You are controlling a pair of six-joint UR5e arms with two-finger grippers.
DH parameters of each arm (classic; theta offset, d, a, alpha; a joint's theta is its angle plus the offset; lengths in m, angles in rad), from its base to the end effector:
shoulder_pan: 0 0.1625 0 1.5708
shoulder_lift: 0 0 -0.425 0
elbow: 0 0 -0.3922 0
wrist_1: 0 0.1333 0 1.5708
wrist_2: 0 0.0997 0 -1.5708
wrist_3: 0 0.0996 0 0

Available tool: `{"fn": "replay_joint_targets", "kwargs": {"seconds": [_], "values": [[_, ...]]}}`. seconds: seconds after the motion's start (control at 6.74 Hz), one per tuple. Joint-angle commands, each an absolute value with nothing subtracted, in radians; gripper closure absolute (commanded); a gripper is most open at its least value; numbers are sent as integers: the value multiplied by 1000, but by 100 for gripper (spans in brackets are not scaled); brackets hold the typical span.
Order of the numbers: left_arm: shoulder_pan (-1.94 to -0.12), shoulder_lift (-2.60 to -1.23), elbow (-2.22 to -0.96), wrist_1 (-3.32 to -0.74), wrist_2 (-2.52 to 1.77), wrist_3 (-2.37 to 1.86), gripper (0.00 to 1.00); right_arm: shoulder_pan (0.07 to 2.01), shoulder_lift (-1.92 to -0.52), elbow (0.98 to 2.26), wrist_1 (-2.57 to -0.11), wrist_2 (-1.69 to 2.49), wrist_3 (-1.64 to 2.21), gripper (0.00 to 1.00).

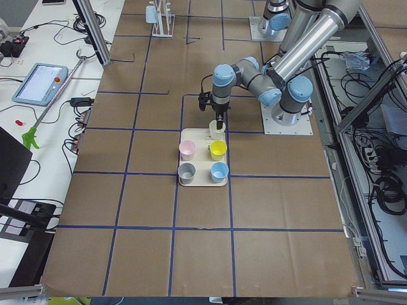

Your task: Transfer IKEA cup to right arm and place on rack

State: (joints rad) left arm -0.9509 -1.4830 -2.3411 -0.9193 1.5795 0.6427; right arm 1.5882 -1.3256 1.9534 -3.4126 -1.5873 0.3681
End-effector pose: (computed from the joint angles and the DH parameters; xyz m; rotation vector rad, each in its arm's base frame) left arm 0.1035 -0.3729 0.2358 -0.0359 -3.1298 -0.0472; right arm 0.1412 -0.5463 0.4031 0.4366 2.3846 -1.6562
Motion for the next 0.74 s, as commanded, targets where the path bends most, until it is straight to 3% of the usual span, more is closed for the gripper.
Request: {"fn": "replay_joint_targets", "kwargs": {"seconds": [0.0, 0.15, 0.45, 0.59], "values": [[-956, -1499, -2342, -910, 1582, 643, 6, 1624, -1455, 2058, -3402, -1474, 635, 0], [-956, -1502, -2341, -910, 1588, 640, 24, 1635, -1475, 2081, -3402, -1470, 814, 0], [-956, -1503, -2335, -913, 1597, 640, 85, 1661, -1477, 2092, -3416, -1425, 1131, 0], [-956, -1499, -2333, -914, 1595, 640, 95, 1686, -1477, 2091, -3421, -1425, 1246, 0]]}}
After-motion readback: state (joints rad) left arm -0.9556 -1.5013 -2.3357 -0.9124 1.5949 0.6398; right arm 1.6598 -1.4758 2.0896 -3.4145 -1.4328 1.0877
